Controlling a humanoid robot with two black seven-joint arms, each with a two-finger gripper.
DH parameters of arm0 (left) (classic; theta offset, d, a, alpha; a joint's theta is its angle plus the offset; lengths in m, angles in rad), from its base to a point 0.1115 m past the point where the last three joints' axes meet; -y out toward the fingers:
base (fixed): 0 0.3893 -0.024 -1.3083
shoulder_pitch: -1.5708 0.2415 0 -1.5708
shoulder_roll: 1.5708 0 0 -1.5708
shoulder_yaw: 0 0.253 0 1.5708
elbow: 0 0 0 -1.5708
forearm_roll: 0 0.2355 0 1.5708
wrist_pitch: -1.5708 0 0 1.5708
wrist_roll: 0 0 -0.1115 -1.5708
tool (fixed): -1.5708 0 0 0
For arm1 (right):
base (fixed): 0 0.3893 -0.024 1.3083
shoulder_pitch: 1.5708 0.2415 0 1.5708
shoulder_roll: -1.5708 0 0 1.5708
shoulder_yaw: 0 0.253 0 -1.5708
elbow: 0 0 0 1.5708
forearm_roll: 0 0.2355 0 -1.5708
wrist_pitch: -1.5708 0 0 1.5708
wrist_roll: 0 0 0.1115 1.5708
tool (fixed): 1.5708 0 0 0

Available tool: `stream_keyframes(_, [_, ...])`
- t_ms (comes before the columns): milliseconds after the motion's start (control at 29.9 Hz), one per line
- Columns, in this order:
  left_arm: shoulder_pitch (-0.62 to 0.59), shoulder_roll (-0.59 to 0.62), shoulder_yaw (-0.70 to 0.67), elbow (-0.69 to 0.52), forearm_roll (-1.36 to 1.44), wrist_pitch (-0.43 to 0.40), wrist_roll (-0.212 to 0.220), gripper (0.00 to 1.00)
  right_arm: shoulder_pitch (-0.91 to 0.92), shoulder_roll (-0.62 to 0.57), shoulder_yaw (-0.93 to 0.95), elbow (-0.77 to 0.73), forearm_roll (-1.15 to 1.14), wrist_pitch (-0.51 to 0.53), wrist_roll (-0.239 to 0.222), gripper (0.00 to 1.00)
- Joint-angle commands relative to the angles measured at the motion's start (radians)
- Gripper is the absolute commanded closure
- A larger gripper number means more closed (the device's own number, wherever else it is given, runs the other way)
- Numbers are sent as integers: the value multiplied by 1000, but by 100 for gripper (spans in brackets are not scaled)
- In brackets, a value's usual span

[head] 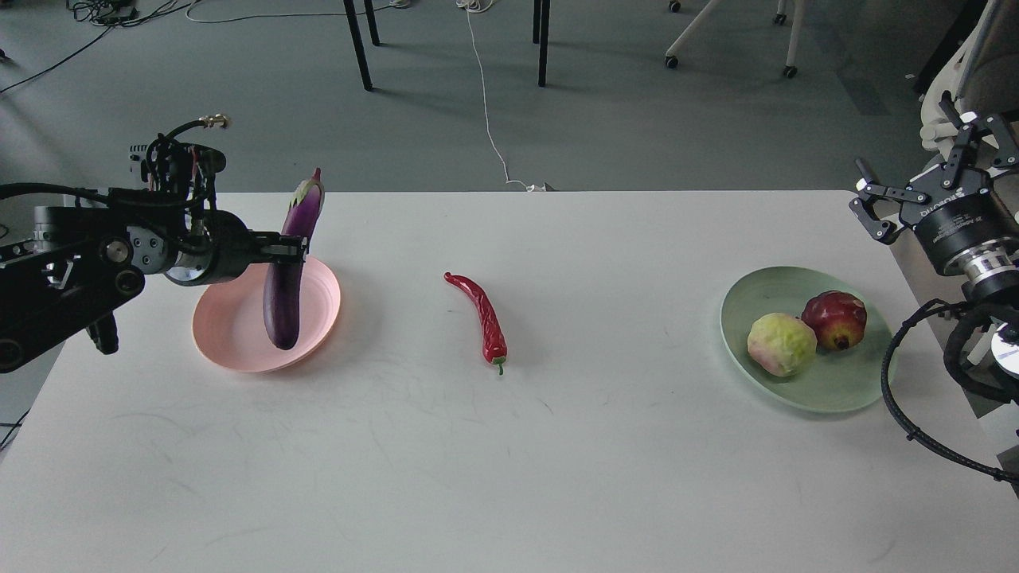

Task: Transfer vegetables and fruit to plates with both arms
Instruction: 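Lift the eggplant and lay it on the pink plate, open the gripper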

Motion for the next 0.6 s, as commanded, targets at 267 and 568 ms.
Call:
stream_keyframes(267, [90, -9, -2, 66, -4, 0, 4, 51, 1, -5, 0, 4, -2, 0, 0, 1])
stream_keyframes(568, [95, -32, 0, 71, -4, 35, 5, 28, 6, -5, 0, 6, -6, 0, 0, 1])
